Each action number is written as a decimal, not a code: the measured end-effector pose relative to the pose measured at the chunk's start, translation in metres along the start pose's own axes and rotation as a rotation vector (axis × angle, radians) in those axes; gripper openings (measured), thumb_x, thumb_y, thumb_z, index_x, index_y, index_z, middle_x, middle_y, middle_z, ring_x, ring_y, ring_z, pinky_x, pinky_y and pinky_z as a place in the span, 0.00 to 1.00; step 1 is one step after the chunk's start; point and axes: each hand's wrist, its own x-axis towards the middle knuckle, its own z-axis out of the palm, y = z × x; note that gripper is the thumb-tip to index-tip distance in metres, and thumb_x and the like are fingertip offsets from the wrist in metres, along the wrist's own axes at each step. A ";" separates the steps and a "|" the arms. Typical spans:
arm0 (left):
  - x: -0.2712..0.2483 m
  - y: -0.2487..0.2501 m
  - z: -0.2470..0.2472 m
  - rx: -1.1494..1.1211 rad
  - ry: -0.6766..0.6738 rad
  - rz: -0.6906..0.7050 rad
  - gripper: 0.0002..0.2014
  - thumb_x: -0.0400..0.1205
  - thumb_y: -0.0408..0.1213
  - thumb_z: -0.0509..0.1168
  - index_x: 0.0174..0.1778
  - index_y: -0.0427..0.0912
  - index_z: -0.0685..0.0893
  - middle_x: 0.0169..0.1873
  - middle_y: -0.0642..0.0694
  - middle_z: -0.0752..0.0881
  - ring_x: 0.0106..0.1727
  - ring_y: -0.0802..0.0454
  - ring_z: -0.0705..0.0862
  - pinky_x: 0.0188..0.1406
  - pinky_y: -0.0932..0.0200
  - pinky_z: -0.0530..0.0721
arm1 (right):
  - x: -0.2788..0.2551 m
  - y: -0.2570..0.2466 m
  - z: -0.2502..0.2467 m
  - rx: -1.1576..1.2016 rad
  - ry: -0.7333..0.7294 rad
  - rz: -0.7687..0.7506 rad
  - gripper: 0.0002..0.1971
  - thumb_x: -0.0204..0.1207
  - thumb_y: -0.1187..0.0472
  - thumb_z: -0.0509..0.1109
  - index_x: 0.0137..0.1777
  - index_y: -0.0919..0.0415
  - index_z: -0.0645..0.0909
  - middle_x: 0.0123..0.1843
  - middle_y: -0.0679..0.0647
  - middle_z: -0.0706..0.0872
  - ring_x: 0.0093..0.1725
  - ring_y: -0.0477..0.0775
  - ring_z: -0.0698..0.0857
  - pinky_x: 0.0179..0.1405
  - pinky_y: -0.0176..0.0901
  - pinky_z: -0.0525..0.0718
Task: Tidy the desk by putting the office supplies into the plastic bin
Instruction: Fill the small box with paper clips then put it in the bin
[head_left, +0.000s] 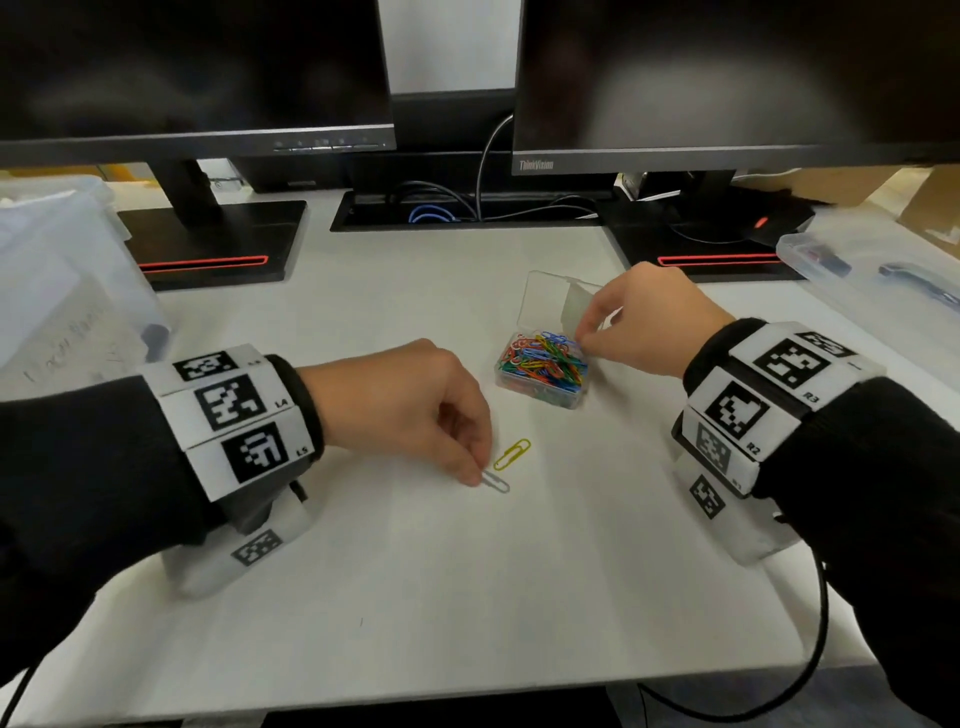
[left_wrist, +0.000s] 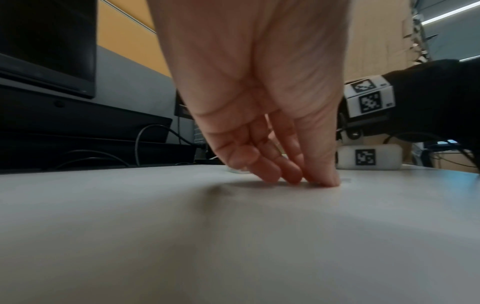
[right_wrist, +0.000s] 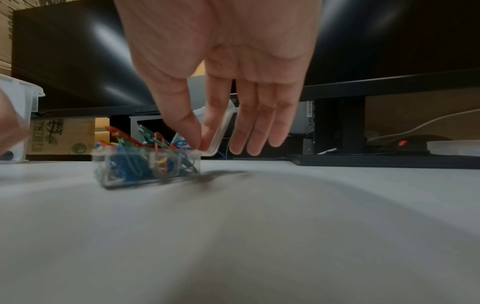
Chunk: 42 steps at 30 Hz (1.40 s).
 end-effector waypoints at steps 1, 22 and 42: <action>0.000 0.001 0.002 -0.010 -0.013 0.002 0.05 0.69 0.39 0.77 0.38 0.47 0.91 0.34 0.50 0.88 0.32 0.59 0.81 0.33 0.75 0.74 | 0.000 0.001 0.000 -0.007 -0.008 0.007 0.07 0.74 0.58 0.71 0.48 0.59 0.88 0.45 0.51 0.83 0.45 0.48 0.79 0.41 0.39 0.74; 0.020 0.014 0.012 -0.003 0.139 -0.078 0.08 0.72 0.41 0.76 0.46 0.48 0.90 0.36 0.52 0.91 0.30 0.70 0.80 0.35 0.79 0.74 | 0.001 0.002 0.003 0.086 -0.078 -0.165 0.06 0.72 0.58 0.73 0.47 0.50 0.89 0.48 0.47 0.82 0.52 0.47 0.78 0.34 0.27 0.70; 0.030 0.021 -0.004 0.134 0.291 0.085 0.02 0.73 0.34 0.70 0.36 0.46 0.85 0.23 0.64 0.77 0.29 0.76 0.77 0.32 0.83 0.70 | 0.002 0.001 0.001 0.249 0.203 -0.141 0.13 0.73 0.73 0.63 0.36 0.55 0.83 0.38 0.48 0.82 0.36 0.46 0.81 0.40 0.27 0.82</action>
